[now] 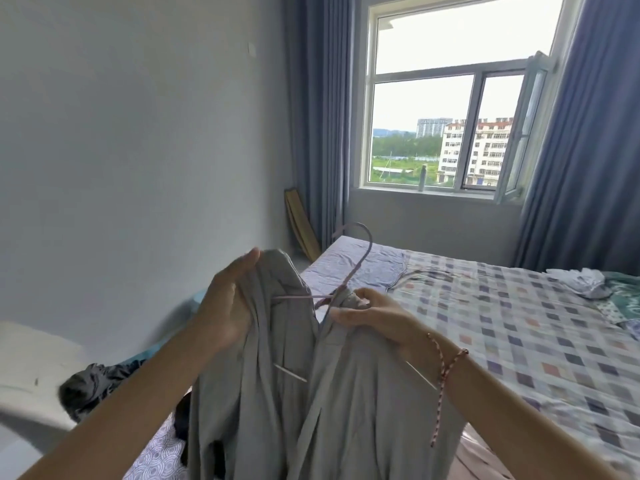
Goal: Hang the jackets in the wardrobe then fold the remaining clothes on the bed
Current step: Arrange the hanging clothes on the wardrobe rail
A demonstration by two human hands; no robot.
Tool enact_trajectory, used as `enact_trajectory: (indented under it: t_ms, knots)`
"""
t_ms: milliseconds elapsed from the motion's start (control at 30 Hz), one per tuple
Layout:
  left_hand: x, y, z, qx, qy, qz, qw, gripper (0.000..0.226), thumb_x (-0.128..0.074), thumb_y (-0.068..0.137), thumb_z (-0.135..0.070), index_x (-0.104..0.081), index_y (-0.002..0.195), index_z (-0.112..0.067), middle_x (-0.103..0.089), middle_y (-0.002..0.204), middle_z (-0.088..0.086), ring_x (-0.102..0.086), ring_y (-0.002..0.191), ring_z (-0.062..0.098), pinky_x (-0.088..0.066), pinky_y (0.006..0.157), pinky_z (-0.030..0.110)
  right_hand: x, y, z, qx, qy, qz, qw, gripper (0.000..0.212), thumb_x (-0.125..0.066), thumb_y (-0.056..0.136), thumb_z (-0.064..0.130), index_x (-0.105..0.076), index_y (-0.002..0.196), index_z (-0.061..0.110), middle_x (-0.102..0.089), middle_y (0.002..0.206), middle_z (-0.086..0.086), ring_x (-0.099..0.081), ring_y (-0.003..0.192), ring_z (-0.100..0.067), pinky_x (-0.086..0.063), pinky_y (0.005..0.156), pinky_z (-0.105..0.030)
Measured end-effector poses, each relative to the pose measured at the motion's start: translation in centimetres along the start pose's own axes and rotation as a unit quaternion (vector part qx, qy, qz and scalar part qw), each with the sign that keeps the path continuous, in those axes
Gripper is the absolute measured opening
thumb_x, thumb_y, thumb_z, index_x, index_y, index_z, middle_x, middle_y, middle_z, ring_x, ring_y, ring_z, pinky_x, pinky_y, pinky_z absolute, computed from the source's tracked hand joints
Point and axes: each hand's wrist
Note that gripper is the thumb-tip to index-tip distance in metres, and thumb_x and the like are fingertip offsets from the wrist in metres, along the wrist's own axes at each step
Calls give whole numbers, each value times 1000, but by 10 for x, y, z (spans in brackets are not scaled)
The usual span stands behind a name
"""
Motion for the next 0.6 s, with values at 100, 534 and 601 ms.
enact_trajectory:
  t_ms: [100, 534, 601]
  knots:
    - [-6, 1, -1, 0, 69, -2, 998, 14, -57, 79, 3, -69, 78, -4, -71, 75, 8, -68, 72, 20, -57, 62, 25, -8, 2, 1, -4, -113, 8, 994, 57, -66, 70, 65, -62, 97, 15, -63, 94, 1, -59, 89, -13, -46, 78, -29]
    - [5, -61, -1, -47, 409, 57, 909, 12, -49, 52, -6, -50, 48, -16, -44, 41, -9, -41, 41, -2, -32, 42, 10, 29, 16, -19, 69, -174, -208, 960, 28, -56, 92, 22, -69, 82, 0, -65, 79, -7, -59, 82, -19, -40, 73, -29]
    - [2, -65, 8, 80, 444, 190, 872, 15, -70, 67, -11, -61, 68, -22, -61, 56, -15, -57, 57, -5, -45, 55, 11, 26, 11, -12, 105, -141, -199, 964, 29, -56, 93, 21, -67, 81, -3, -61, 75, -5, -53, 75, -12, -38, 67, -23]
Point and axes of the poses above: each hand's wrist, its own y-axis towards the middle knuckle, its own x-axis out of the back of the hand, z = x × y
